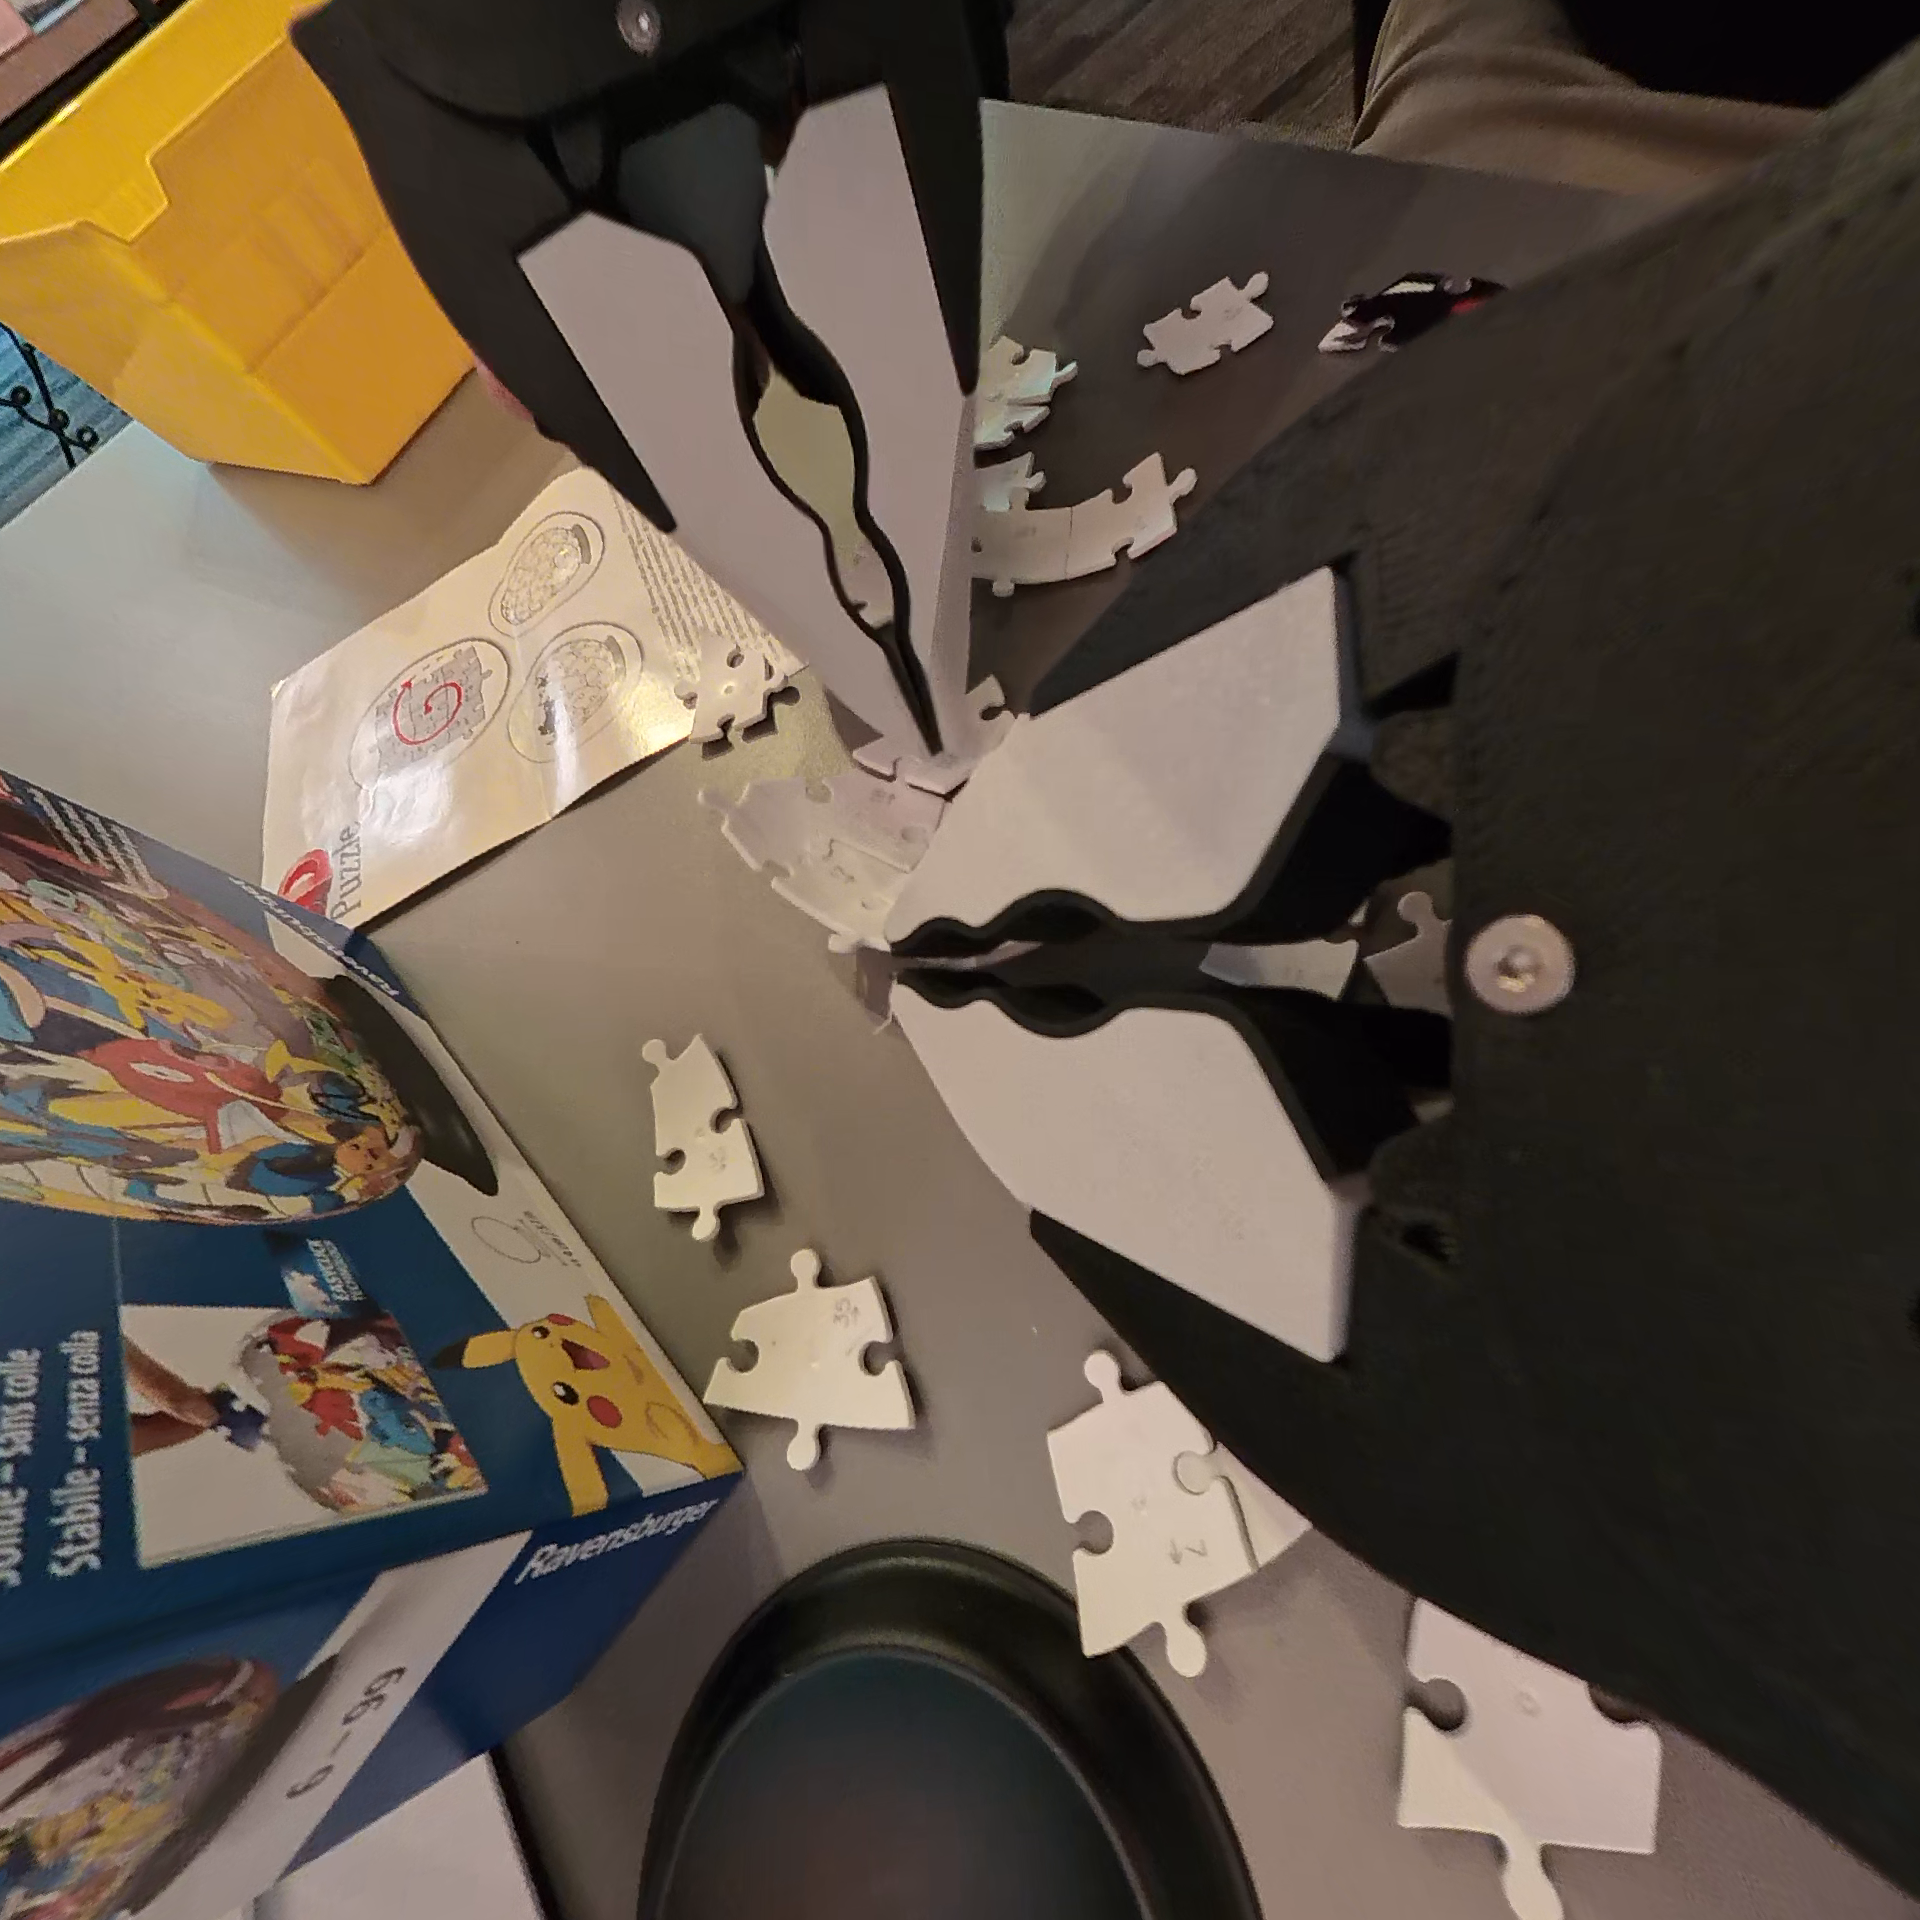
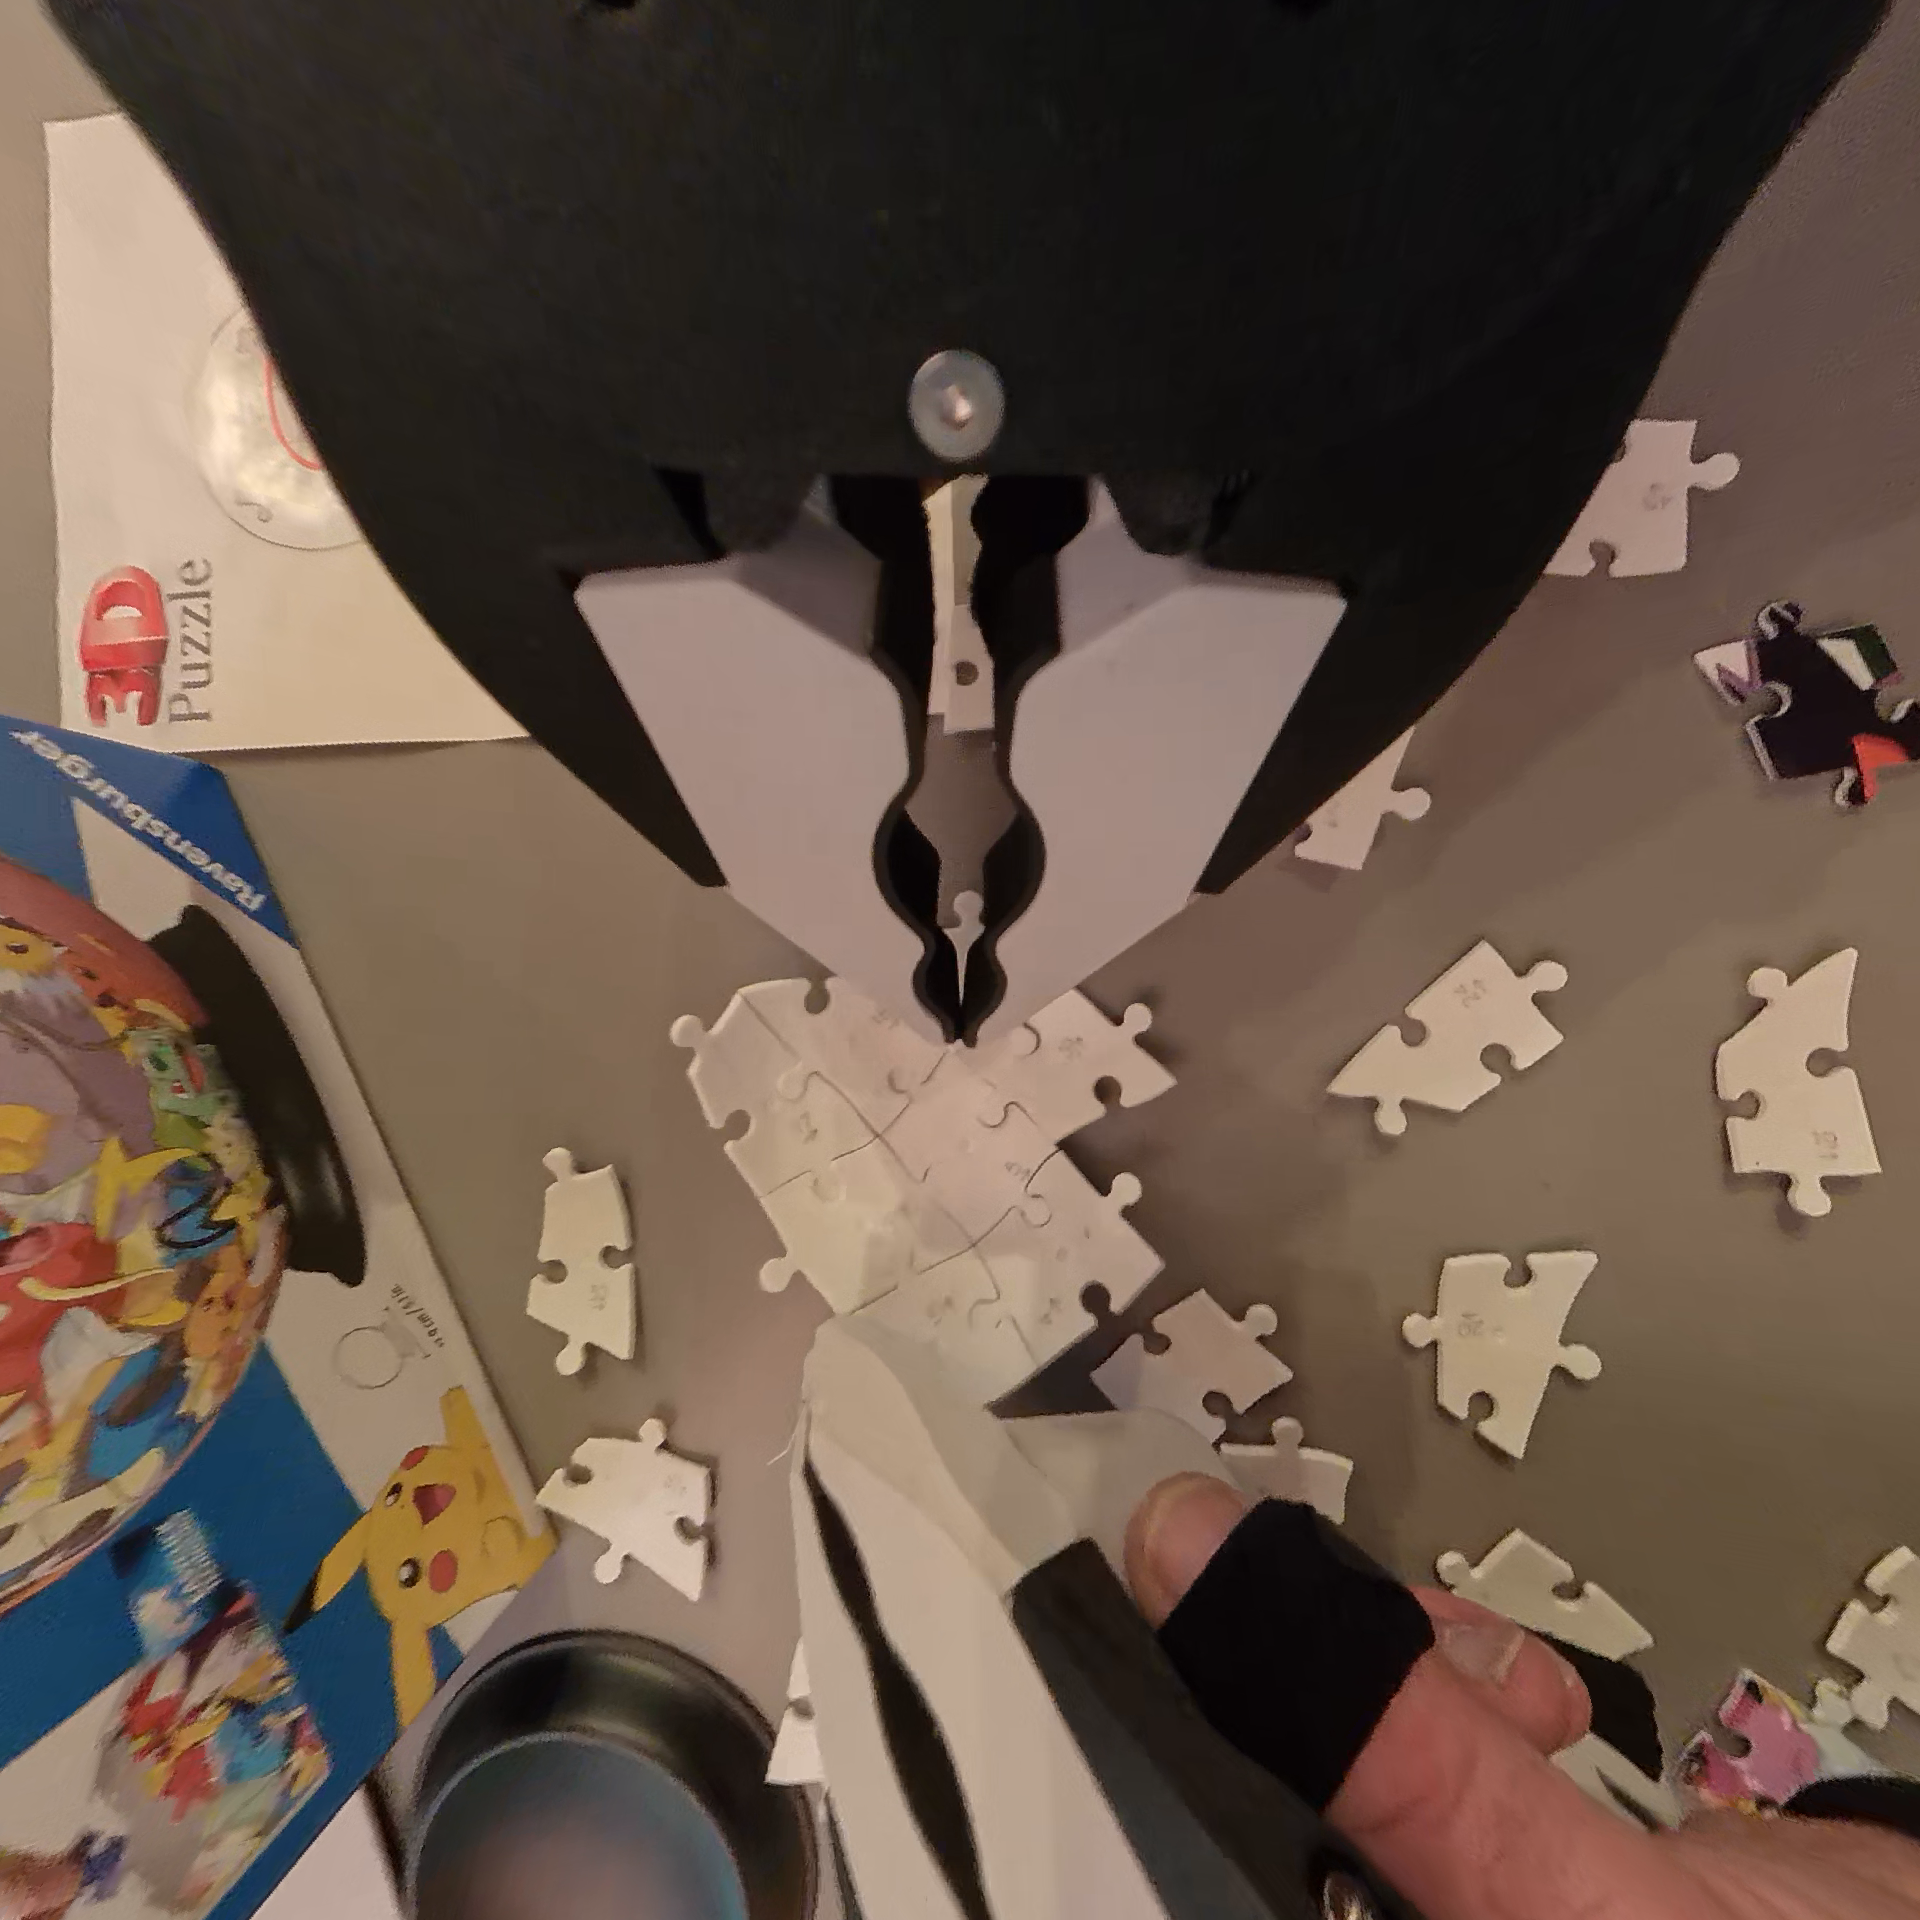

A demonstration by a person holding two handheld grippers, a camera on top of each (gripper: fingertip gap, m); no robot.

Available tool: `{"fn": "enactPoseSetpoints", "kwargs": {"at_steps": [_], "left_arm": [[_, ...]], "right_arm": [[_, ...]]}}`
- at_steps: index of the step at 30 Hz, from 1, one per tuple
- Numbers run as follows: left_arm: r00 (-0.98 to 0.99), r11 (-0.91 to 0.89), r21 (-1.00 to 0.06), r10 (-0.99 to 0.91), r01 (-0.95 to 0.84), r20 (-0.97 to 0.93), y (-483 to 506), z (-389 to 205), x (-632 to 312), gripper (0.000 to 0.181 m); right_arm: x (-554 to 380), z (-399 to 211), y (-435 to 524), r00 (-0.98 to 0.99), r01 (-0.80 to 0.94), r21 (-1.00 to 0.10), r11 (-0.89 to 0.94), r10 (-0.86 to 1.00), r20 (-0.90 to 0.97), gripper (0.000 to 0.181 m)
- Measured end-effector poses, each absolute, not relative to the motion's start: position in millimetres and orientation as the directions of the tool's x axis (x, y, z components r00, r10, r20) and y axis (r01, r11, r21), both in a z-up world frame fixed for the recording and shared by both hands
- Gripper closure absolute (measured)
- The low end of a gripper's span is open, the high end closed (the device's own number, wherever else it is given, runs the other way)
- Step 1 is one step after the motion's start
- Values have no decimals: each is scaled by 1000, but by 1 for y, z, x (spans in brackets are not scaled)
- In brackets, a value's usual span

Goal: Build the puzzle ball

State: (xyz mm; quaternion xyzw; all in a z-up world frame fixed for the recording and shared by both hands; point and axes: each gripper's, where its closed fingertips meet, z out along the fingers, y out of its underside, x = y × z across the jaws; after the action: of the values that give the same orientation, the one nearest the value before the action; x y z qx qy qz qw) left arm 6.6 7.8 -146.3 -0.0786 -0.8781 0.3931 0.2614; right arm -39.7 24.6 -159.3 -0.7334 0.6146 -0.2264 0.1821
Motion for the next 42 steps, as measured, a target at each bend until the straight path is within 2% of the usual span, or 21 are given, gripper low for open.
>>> {"fn": "enactPoseSetpoints", "kwargs": {"at_steps": [7, 23, 31, 42], "left_arm": [[-851, 678, -732, 342, -71, 399, 8, -146, 5, 179], [-848, 669, -739, 340, -84, 405, 6, -144, 6, 180], [-843, 674, -734, 348, -79, 410, 6, -145, 6, 180], [-851, 677, -734, 353, -54, 389, 2, -146, 5, 180]], "right_arm": [[-38, -169, 23, 152, -837, -510, -196, -980, 128, 181], [-49, -160, 25, 112, -805, -570, -163, -986, 125, 181], [-68, -169, 33, 122, -853, -500, -149, -989, 87, 181], [-62, -170, 29, 157, -836, -507, -211, -976, 149, 181]]}}
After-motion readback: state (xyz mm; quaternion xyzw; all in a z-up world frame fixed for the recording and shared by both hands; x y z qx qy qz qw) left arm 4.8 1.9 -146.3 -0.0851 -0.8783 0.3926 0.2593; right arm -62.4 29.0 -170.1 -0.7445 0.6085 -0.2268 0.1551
